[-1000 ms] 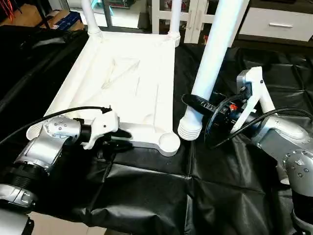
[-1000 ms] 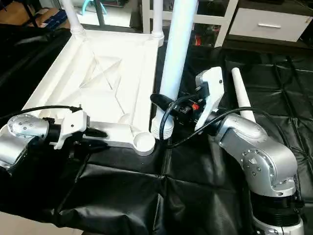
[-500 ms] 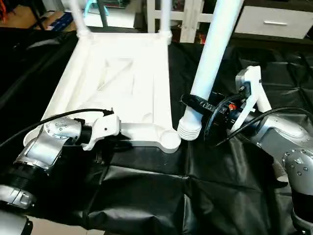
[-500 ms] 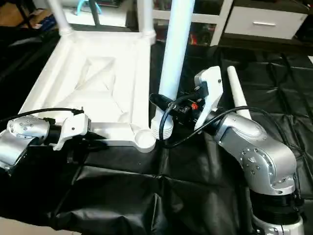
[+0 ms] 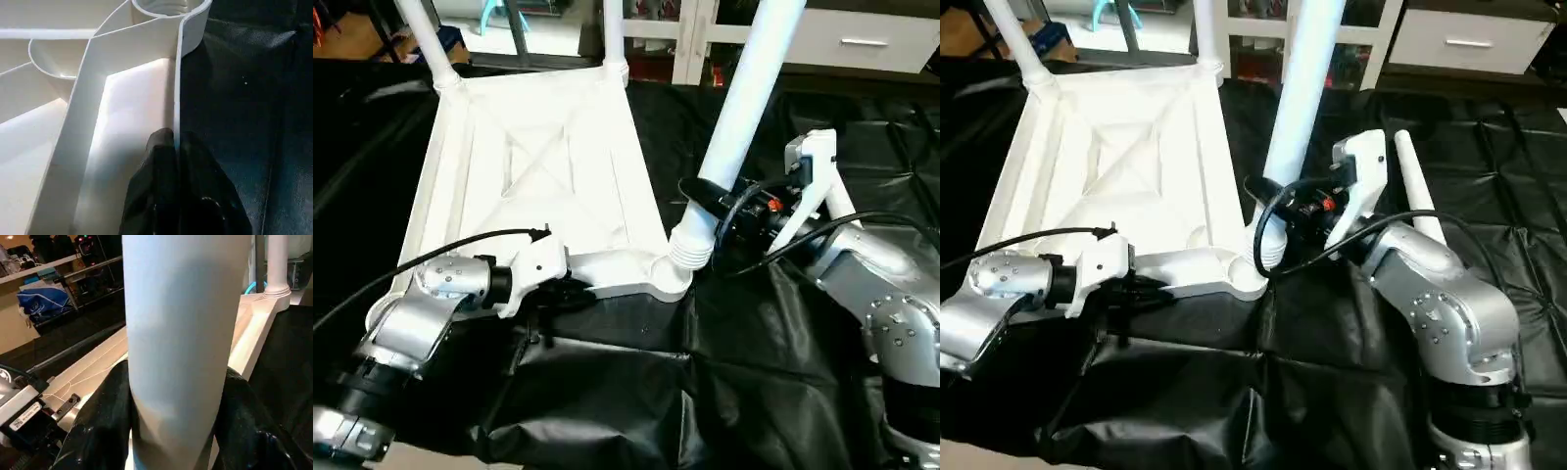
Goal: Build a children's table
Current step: Pick table leg, then insert table leg to table base
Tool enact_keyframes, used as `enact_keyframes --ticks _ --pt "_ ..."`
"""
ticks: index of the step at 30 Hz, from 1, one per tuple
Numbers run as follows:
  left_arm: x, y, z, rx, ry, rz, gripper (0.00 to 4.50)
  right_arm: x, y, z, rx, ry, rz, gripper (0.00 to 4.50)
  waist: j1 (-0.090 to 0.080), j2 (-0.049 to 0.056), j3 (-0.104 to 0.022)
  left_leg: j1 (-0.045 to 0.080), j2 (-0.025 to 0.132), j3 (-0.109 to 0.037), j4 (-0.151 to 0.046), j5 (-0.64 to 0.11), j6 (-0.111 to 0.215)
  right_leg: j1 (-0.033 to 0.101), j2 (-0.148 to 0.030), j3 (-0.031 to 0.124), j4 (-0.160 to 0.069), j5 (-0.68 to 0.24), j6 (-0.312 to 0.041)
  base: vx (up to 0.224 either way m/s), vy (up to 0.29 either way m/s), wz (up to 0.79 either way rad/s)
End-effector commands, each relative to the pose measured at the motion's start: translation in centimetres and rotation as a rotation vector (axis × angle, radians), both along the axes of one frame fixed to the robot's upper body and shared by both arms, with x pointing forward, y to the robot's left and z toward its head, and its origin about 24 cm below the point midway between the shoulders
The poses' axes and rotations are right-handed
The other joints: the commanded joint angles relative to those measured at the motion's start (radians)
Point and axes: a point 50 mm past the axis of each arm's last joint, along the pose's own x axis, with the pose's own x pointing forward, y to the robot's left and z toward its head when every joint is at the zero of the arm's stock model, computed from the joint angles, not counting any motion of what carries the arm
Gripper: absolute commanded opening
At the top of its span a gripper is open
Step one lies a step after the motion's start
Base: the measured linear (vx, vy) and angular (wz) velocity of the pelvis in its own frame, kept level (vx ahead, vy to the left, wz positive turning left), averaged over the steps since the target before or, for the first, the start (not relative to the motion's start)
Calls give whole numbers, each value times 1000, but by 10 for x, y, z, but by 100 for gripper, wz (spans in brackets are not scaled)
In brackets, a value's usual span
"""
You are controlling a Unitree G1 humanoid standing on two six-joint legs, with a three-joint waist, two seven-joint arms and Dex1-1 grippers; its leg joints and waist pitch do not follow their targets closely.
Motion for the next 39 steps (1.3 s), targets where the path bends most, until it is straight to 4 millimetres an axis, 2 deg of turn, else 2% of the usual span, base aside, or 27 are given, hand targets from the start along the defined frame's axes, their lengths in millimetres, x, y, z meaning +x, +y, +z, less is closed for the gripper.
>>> enact_keyframes --ticks 1,8,9,11,14,15,20,29,36,39 --pt "-5 -2 -12 -27 30 23 0 1 0 1 7 -16 -6 184 4 -10 -70 18 34 -14 -75 -158 31 55 -31 30 -67 -210 -215 0 0 0" --pt "-3 -3 -10 -34 -11 54 0 1 1 1 13 -16 -5 184 4 -10 -67 17 35 -15 -79 -176 26 54 -33 30 -71 -243 -203 0 0 0" --pt "-3 -3 -10 -43 1 54 28 1 1 1 13 -15 -5 184 5 -10 -67 18 36 -15 -79 -179 24 53 -34 30 -71 -247 -203 0 0 0" --pt "-5 -5 -7 -76 13 49 56 0 1 1 7 -16 0 184 4 -11 -66 16 34 -16 -79 -184 18 54 -35 30 -71 -261 -200 0 0 0" --pt "-5 -5 -5 -76 -12 48 73 0 1 1 5 -16 2 184 5 -9 -66 18 36 -15 -79 -179 21 51 -32 29 -71 -234 -208 0 0 0" --pt "-5 -5 -5 -74 -15 47 76 0 1 1 4 -16 2 184 5 -10 -68 17 35 -15 -79 -165 26 54 -31 29 -68 -204 -211 0 0 0" --pt "-6 0 -6 -54 -6 47 76 0 1 2 0 -18 5 184 7 -10 -70 16 33 -12 -76 -116 52 58 -31 27 -63 -126 -231 0 0 0" --pt "-8 10 -10 22 7 40 76 1 -1 3 -1 -24 -1 184 6 -8 -69 18 35 -13 -79 -127 44 59 -32 27 -65 -152 -233 0 0 0" --pt "-6 8 -13 20 -1 59 12 2 -2 3 -3 -24 -4 184 7 -10 -70 19 35 -12 -78 -128 43 59 -33 28 -64 -151 -234 0 0 0" --pt "-5 5 -12 1 -8 62 1 2 -1 3 -4 -23 -1 184 7 -9 -70 20 35 -12 -79 -133 42 58 -32 28 -66 -164 -232 0 0 0"
